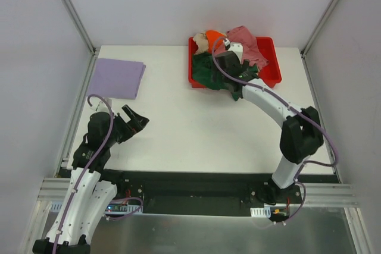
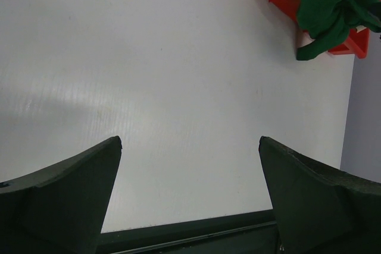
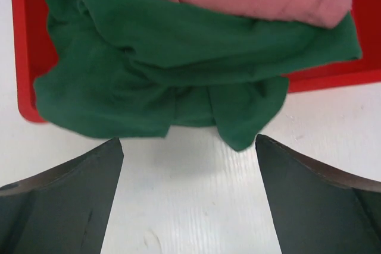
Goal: Fold and stack the t-shirts
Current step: Grab crumpled tshirt from bin with the right arm
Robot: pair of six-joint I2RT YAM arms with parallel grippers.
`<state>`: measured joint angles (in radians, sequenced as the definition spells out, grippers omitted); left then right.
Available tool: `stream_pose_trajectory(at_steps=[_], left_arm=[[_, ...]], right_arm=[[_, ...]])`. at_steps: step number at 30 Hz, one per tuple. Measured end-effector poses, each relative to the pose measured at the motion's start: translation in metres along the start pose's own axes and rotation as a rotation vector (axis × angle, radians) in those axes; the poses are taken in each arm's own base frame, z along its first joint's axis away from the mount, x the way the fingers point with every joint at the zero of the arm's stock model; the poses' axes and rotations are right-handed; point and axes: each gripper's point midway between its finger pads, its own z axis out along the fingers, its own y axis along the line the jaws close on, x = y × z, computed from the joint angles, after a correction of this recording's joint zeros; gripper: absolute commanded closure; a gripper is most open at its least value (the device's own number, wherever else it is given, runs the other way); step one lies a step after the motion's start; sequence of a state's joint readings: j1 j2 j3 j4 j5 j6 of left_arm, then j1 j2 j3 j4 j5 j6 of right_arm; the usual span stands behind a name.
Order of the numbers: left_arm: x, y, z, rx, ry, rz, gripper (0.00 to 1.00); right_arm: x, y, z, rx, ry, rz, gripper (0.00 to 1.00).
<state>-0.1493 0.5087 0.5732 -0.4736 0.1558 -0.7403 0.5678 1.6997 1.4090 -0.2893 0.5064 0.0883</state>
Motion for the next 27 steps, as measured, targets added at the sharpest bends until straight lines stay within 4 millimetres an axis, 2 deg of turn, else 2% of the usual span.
stream_pose_trajectory(at_steps=[5,9,13,14,19,21,23,27], left_arm=[[-0.003,-0.004,-0.002,0.019,-0.018,0.004,0.01],[-0.005,-0.006,-0.002,0.027,-0.026,0.006,0.01],[-0.005,-0.006,-0.002,0.027,-0.027,0.006,0.01],[-0.005,-0.006,-0.002,0.027,-0.027,0.006,0.01],[-0.003,-0.001,0.000,0.018,-0.024,0.004,0.01],[-0.001,0.000,0.001,0.012,-0.019,0.003,0.01],[-0.001,0.001,0.001,0.011,-0.020,0.003,0.01],[-0.001,0.001,0.002,0.011,-0.020,0.003,0.01]], right_arm=[[-0.010,0.014,0.037,0.066,-0.023,0.045,0.04],[-0.007,0.022,0.062,0.111,-0.026,0.078,0.01],[0.003,0.026,0.079,0.133,-0.015,0.105,0.09],[0.003,0.027,0.082,0.137,-0.017,0.109,0.12],[-0.008,0.032,0.094,0.157,-0.060,0.137,0.47],[-0.012,0.033,0.096,0.164,-0.078,0.153,0.68],[-0.015,0.031,0.096,0.172,-0.092,0.156,0.85],[-0.023,0.032,0.096,0.162,-0.109,0.148,0.97]])
